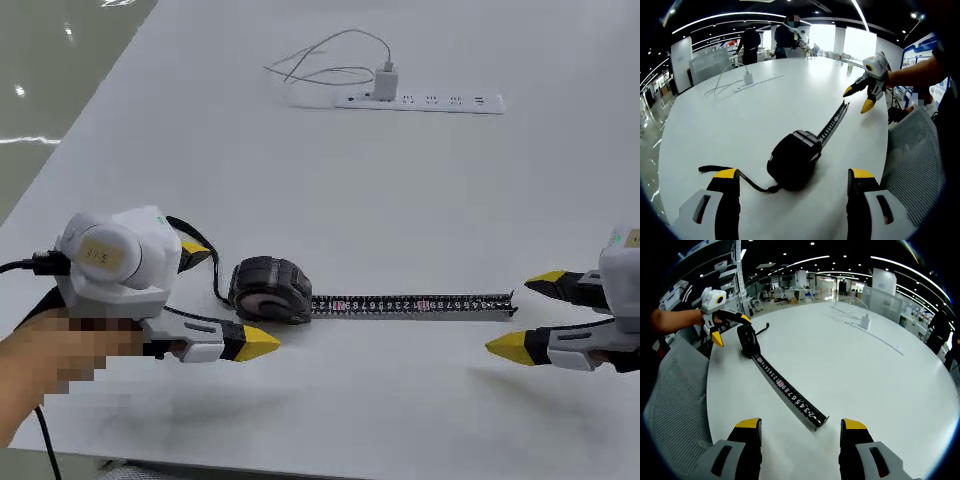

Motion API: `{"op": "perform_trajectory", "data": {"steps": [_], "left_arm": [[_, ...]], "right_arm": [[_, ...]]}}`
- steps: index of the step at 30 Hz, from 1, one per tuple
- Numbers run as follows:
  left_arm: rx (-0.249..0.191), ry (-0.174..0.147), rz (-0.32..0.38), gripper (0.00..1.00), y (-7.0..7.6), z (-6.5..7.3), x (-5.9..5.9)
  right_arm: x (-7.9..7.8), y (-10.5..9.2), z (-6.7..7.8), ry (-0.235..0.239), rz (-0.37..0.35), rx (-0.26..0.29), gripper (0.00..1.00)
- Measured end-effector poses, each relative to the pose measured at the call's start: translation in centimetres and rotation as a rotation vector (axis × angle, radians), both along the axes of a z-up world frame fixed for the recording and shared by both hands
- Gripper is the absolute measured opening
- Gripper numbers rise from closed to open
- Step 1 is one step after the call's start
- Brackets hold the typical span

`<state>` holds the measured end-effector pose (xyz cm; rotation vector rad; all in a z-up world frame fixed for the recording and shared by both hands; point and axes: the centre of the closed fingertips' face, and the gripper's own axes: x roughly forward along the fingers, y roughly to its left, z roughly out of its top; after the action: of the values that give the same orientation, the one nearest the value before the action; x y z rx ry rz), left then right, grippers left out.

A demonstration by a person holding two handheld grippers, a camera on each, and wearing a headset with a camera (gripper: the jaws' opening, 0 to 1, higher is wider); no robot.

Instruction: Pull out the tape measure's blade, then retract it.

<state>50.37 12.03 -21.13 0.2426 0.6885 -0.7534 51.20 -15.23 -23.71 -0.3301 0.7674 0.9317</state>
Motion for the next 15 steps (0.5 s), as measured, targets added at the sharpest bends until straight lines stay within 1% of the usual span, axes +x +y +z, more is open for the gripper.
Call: {"op": "perform_trajectory", "data": {"steps": [2, 4, 5, 7, 9, 10, 12, 13, 14, 15], "left_arm": [[-0.004, 0.005, 0.030, 0.87, 0.2, 0.1, -0.1], [-0.016, 0.006, 0.040, 0.89, 0.1, 0.3, -0.3], [-0.012, 0.009, 0.054, 0.89, 0.2, 0.4, -0.4], [-0.009, 0.002, 0.063, 0.90, 0.3, 0.7, -0.7], [-0.009, -0.005, 0.075, 0.91, 0.4, 1.0, -0.8], [-0.011, -0.020, 0.093, 0.94, 0.5, 1.4, -0.7], [-0.012, -0.025, 0.109, 0.98, 0.6, 1.8, -0.9], [-0.008, -0.023, 0.125, 0.97, 0.8, 2.0, -1.0], [-0.013, -0.021, 0.131, 0.97, 0.8, 2.1, -1.1], [-0.033, -0.021, 0.150, 0.97, 0.8, 2.5, -1.3]], "right_arm": [[-0.2, 0.1, 0.3, -0.010, -0.018, 0.004, 0.63], [-0.5, 0.2, 0.7, -0.019, -0.034, 0.015, 0.67], [-0.5, 0.2, 1.0, -0.023, -0.056, 0.024, 0.69], [-0.7, 0.2, 1.5, -0.031, -0.082, 0.038, 0.73], [-0.8, 0.2, 1.8, -0.036, -0.101, 0.045, 0.74], [-1.0, 0.2, 2.1, -0.036, -0.116, 0.049, 0.74], [-1.4, 0.2, 2.3, -0.030, -0.136, 0.061, 0.76], [-1.6, 0.2, 2.5, -0.031, -0.148, 0.063, 0.77], [-1.8, 0.2, 2.6, -0.032, -0.151, 0.059, 0.77], [-2.1, 0.1, 2.6, -0.032, -0.157, 0.052, 0.78]]}}
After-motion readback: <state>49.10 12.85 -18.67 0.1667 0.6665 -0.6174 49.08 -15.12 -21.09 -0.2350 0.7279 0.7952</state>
